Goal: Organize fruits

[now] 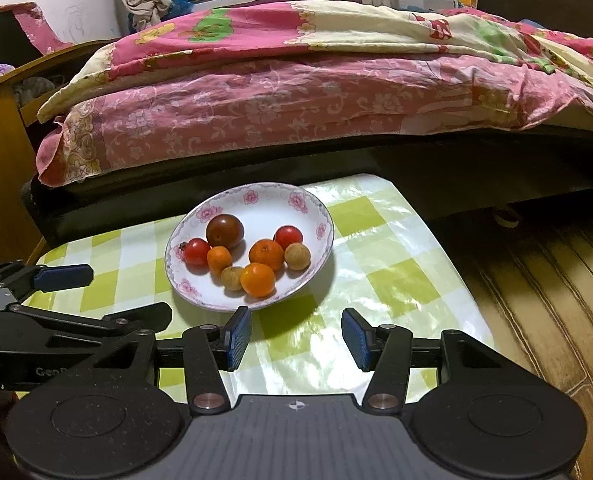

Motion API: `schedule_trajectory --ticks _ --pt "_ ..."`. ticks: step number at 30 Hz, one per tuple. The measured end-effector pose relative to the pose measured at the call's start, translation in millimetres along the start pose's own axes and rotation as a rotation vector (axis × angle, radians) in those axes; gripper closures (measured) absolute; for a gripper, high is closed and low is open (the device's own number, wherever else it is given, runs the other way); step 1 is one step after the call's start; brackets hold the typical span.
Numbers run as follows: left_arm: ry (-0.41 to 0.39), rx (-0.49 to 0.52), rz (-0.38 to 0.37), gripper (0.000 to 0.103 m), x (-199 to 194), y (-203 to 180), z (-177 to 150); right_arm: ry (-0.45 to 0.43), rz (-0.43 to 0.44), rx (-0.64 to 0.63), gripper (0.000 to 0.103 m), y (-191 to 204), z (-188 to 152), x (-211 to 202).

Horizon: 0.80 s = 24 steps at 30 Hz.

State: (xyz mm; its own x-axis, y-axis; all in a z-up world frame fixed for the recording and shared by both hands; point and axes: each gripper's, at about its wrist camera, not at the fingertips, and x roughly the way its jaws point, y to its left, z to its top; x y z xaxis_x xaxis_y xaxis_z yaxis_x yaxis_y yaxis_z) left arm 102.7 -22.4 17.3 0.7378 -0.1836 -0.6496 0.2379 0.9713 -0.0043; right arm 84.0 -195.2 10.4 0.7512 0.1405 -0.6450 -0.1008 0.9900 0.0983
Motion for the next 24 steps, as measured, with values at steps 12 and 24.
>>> schedule_trajectory --ticks 12,24 --pt "-0.008 -0.026 0.007 0.0 -20.6 -3.1 -11.9 0.001 -0.002 0.003 0.055 5.7 -11.6 -15.0" --pt "-0.016 -0.033 0.006 0.0 -39.5 -8.6 -23.3 -0.007 -0.007 0.007 0.055 12.0 -25.1 -34.9"
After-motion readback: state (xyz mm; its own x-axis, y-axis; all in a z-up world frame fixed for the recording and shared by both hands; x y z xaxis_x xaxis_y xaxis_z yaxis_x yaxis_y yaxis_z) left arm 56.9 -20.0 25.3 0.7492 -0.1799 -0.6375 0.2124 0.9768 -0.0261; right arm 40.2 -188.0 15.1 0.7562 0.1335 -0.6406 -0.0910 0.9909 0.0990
